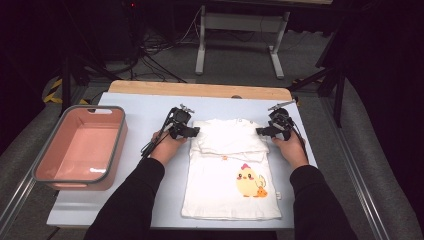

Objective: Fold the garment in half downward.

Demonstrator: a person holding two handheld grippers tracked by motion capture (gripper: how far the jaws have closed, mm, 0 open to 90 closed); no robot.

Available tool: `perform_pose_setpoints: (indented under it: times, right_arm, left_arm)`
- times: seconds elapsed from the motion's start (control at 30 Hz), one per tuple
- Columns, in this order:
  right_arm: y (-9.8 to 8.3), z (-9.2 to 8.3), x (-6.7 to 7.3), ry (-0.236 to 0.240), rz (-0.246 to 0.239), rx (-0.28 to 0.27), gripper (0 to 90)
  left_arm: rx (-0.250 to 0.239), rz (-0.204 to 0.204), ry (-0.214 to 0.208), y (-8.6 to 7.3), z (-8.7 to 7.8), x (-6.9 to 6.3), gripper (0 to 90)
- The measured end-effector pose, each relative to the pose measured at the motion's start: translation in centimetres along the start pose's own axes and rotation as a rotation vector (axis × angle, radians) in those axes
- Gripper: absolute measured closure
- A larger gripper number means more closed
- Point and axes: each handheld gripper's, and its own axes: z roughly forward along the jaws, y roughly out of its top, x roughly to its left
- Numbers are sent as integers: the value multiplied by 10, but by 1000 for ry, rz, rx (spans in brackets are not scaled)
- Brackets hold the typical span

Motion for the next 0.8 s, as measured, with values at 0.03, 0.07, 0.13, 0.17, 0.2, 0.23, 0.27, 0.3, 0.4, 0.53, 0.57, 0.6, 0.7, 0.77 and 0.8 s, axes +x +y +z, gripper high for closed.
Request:
perform_pose_setpoints:
  times: [0.03,0.07,0.13,0.17,0.2,0.23,0.27,0.3,0.4,0.53,0.57,0.6,0.7,0.77,0.8]
  right_arm:
    - [0,1,-1,0,3,2,280]
    - [-1,1,-1,1,9,6,278]
    - [-1,2,-1,3,13,10,276]
    - [-1,4,-1,10,18,14,271]
    - [-1,4,-1,8,17,14,270]
    - [-1,4,0,8,13,15,270]
    - [-1,4,0,8,13,15,270]
    - [-1,5,0,8,8,11,270]
    - [-1,6,1,7,6,5,273]
    - [-1,6,1,12,2,3,311]
    - [-1,5,2,16,-4,0,379]
    - [0,5,3,25,-7,-1,431]
    - [1,4,6,55,-29,-1,606]
    - [2,3,7,64,-38,1,668]
    - [2,3,8,75,-44,7,723]
  left_arm:
    - [3,2,2,0,1,0,418]
    - [3,2,2,0,1,0,418]
    - [4,-30,-10,-1,4,0,416]
    - [0,-42,-13,-1,5,1,420]
    - [-2,-46,-12,-1,6,1,422]
    - [-2,-46,-12,-1,6,1,426]
    - [-6,-50,-10,-1,6,0,426]
    - [-6,-49,-4,-1,7,-2,436]
    - [-13,-34,6,-1,8,-6,460]
    - [-15,-27,-1,0,8,-9,537]
    - [-15,-16,-12,0,7,-10,595]
    - [-15,-18,-18,0,7,-11,623]
    - [-13,-3,-25,0,7,-13,706]
    - [-14,7,-31,0,7,-15,737]
    - [-13,14,-29,0,7,-16,757]
